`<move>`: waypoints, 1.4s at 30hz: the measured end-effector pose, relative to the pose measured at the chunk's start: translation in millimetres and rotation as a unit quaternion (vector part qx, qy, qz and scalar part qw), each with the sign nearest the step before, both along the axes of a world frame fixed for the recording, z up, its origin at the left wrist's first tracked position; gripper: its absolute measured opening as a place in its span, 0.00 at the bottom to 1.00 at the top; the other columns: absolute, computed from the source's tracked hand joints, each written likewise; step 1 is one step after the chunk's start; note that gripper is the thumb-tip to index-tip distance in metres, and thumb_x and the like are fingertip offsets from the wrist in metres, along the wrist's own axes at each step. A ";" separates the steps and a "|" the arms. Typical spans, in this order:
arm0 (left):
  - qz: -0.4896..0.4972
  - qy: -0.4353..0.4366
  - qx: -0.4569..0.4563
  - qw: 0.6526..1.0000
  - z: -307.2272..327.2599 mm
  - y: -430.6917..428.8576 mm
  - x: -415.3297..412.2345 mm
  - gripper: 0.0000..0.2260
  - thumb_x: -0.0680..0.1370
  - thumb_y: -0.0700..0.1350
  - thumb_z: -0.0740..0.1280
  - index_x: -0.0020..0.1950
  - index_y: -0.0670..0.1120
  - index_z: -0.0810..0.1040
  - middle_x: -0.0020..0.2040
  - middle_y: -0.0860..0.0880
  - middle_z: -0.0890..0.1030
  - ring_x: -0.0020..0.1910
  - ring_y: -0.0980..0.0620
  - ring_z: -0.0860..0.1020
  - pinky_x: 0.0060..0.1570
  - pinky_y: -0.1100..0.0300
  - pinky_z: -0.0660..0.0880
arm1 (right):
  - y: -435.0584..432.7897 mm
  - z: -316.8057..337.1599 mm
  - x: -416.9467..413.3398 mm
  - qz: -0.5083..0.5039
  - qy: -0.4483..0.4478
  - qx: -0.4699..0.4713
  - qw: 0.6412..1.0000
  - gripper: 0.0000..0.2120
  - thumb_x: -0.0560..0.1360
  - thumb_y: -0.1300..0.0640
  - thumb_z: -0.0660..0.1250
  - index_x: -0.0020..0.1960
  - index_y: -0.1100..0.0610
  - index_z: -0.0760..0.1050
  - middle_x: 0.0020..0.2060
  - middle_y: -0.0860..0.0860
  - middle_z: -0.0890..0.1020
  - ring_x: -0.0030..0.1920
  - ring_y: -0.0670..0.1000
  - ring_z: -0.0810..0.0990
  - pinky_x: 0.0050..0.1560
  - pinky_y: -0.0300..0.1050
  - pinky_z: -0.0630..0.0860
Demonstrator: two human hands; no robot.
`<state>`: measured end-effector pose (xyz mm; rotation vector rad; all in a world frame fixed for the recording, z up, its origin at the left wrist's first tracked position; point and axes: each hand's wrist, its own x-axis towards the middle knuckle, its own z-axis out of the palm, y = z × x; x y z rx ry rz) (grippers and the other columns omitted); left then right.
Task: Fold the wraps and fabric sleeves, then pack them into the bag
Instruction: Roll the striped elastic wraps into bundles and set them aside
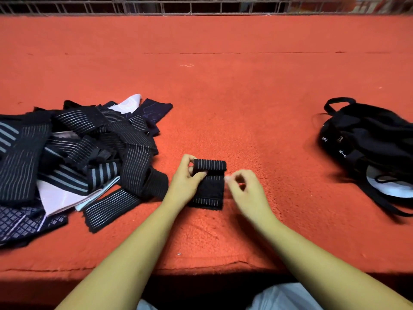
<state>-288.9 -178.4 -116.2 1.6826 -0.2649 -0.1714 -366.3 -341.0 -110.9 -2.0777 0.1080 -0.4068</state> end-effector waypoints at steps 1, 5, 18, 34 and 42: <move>-0.014 0.010 -0.017 1.000 2.1 -1.3 -1.0 0.13 0.79 0.34 0.66 0.50 0.51 0.66 0.41 0.45 0.79 0.39 0.49 0.77 0.41 0.54 0.74 | -2.3 9.5 5.8 -0.035 0.019 0.045 0.998 0.09 0.79 0.48 0.65 0.43 0.52 0.75 0.44 0.51 0.79 0.45 0.45 0.76 0.49 0.39 0.69; -0.070 0.036 -0.037 0.996 12.6 -11.2 -8.5 0.12 0.80 0.32 0.64 0.51 0.48 0.66 0.43 0.45 0.80 0.39 0.51 0.79 0.40 0.56 0.77 | -4.5 36.1 17.3 -0.005 0.122 0.102 0.987 0.20 0.80 0.40 0.59 0.45 0.57 0.77 0.38 0.48 0.80 0.39 0.48 0.77 0.42 0.46 0.73; -0.119 0.077 -0.003 0.990 15.5 -35.6 -28.4 0.09 0.84 0.47 0.61 0.55 0.44 0.79 0.47 0.46 0.84 0.43 0.52 0.83 0.47 0.57 0.79 | -13.0 47.7 23.4 -0.063 0.035 0.278 0.958 0.08 0.81 0.55 0.63 0.49 0.60 0.74 0.39 0.53 0.78 0.37 0.46 0.75 0.36 0.37 0.73; -0.140 0.070 -0.031 0.987 9.8 -69.8 -28.0 0.04 0.84 0.36 0.58 0.58 0.41 0.70 0.37 0.45 0.80 0.26 0.52 0.79 0.27 0.64 0.73 | -43.5 34.5 26.7 -0.050 0.026 0.298 0.953 0.04 0.78 0.58 0.69 0.50 0.58 0.77 0.41 0.52 0.82 0.41 0.48 0.80 0.45 0.46 0.78; -0.170 0.056 -0.037 0.983 7.7 -101.1 -20.9 0.05 0.84 0.35 0.58 0.59 0.37 0.69 0.32 0.48 0.78 0.25 0.55 0.77 0.27 0.65 0.70 | -75.8 43.7 40.5 -0.093 -0.010 0.323 0.942 0.03 0.77 0.66 0.68 0.47 0.59 0.78 0.38 0.51 0.84 0.36 0.46 0.82 0.38 0.39 0.79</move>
